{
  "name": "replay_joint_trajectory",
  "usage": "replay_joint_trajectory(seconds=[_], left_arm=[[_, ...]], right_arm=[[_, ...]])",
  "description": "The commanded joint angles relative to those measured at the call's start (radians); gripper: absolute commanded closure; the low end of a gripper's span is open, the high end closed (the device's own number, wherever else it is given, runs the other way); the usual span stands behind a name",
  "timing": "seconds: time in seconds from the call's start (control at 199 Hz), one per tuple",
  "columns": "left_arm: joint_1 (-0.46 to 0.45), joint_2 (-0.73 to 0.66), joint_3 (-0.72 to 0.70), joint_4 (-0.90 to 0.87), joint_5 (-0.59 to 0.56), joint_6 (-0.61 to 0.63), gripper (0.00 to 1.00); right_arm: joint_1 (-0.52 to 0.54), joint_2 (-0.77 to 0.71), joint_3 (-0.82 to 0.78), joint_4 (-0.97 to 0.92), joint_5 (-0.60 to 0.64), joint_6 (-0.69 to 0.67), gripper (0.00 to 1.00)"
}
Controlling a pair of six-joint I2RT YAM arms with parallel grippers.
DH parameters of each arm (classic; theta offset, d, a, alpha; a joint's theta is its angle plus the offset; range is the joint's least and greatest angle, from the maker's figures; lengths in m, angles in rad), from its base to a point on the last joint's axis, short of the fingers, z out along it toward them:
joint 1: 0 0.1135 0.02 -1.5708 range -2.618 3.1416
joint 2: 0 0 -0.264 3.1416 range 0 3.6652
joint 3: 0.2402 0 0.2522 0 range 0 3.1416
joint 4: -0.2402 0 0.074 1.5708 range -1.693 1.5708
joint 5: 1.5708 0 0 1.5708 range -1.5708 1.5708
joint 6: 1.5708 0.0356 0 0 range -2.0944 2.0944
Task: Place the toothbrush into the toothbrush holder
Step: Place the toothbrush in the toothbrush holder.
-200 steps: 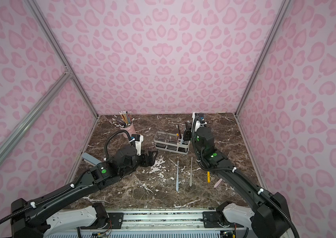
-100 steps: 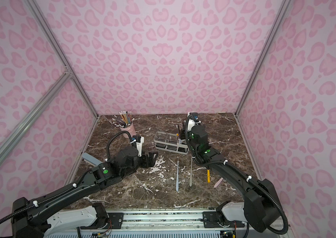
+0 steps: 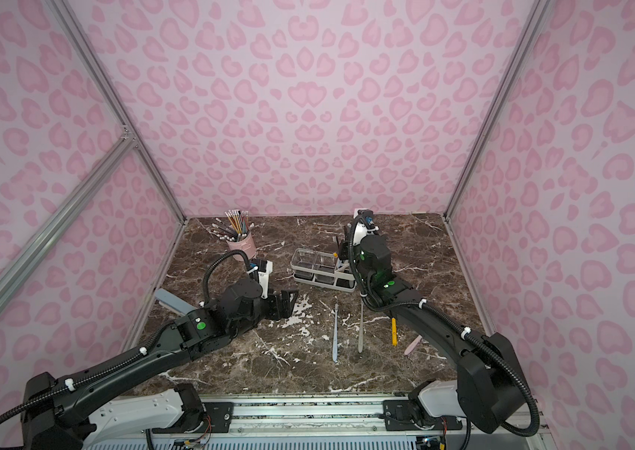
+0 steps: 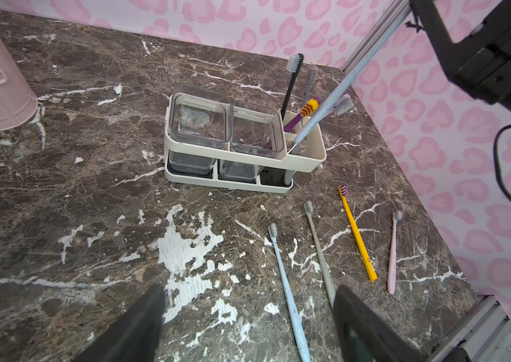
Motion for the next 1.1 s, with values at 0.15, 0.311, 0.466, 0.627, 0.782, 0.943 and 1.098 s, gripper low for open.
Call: replay_joint_trajectory(seconds=[0.15,0.311,0.466,0.627,0.782,0.943,1.098], left_arm=[[0.002,-0.006,-0.011,0.068,-0.009,0.001,0.14],[0.001,-0.006,-0.014,0.071,-0.007,0.000,0.14],[0.001,-0.012,-0.026,0.077,-0.006,-0.004,0.14],[0.001,-0.012,-0.028,0.078,-0.005,-0.003,0.14],[0.001,-0.013,-0.028,0.080,-0.006,-0.002,0.14],[0.001,-0.022,-0.038,0.083,-0.008,-0.003,0.14],[0.002,-0.027,-0.043,0.084,-0.014,-0.004,0.15]], right_arm=[[0.000,0.024,-0.006,0.043,0.005,-0.013,1.00],[0.002,0.047,-0.028,0.067,0.023,-0.028,1.00],[0.005,0.067,-0.032,0.075,0.025,-0.036,1.00],[0.027,0.085,-0.046,0.094,0.036,-0.054,1.00],[0.050,0.116,-0.065,0.106,0.059,-0.071,1.00],[0.061,0.136,-0.086,0.127,0.086,-0.082,1.00],[0.069,0.149,-0.109,0.158,0.099,-0.094,1.00]])
